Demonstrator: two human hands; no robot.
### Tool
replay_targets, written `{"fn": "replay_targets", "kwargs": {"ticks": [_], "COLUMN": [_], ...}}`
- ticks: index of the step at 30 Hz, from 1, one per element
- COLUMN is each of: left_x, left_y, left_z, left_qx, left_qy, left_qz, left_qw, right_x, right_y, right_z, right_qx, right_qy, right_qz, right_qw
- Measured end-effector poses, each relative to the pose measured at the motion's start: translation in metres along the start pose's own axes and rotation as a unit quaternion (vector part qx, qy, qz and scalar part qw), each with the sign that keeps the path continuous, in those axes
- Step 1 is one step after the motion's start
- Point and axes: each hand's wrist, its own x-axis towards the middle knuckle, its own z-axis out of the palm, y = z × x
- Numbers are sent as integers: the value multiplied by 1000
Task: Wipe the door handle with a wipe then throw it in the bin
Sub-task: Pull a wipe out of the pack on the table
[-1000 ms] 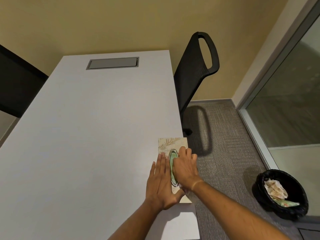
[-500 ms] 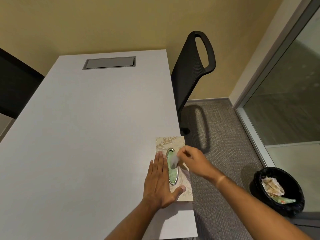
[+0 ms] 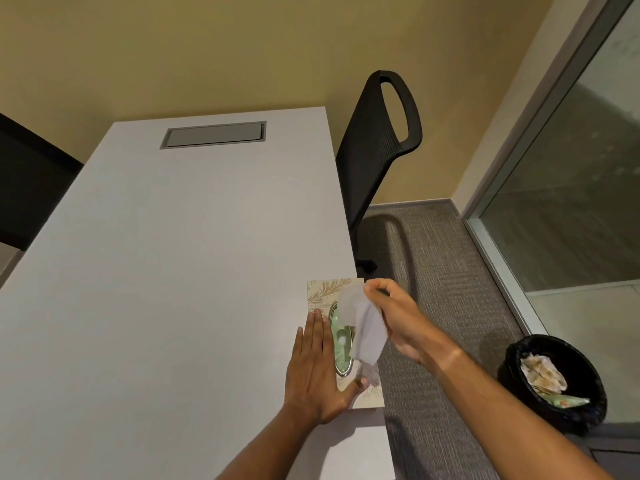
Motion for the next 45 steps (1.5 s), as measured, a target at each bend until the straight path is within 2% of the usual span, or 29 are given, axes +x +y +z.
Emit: {"fn": "replay_targets", "kwargs": {"ticks": [5,7,11,16,20,25,32,38,42,45], "left_x": [-1,-1,0,0,0,0,5,31,46,53], "left_y": [-2,-2,-1,-1,-2,-3,-7,-3,10,25], "left_z": [2,2,2,3,2,3,-5,-41,-67,-83], "left_qx": [3,9,11,11,11,-7,-11,-21,-33,-57], "left_qy": [3,0,4,6,7,17,51,85,101,114], "left_qz": [3,1,3,4,9,19,64,109,152,185], "left_qw": [1000,1000,1000,1000,1000,1000,997,990,983,974], "right_x": [-4,-7,-8,-11,-13,-15,-27,-33,-45,-52], "right_y": [8,9,15,18,21,23,25,23,18,17], "right_z": [-7,-9,-10,-8,-8,-10,-10,-19,-24,-34], "right_qx": [16,-13,-152,-324,-386,-278,-177,-172,-162,-150], "right_qy": [-65,-68,-26,48,76,84,99,151,212,250], "right_qz": [-18,-41,-105,-187,-209,-198,-209,-251,-241,-266], "right_qw": [998,997,982,926,895,936,957,940,933,919]}}
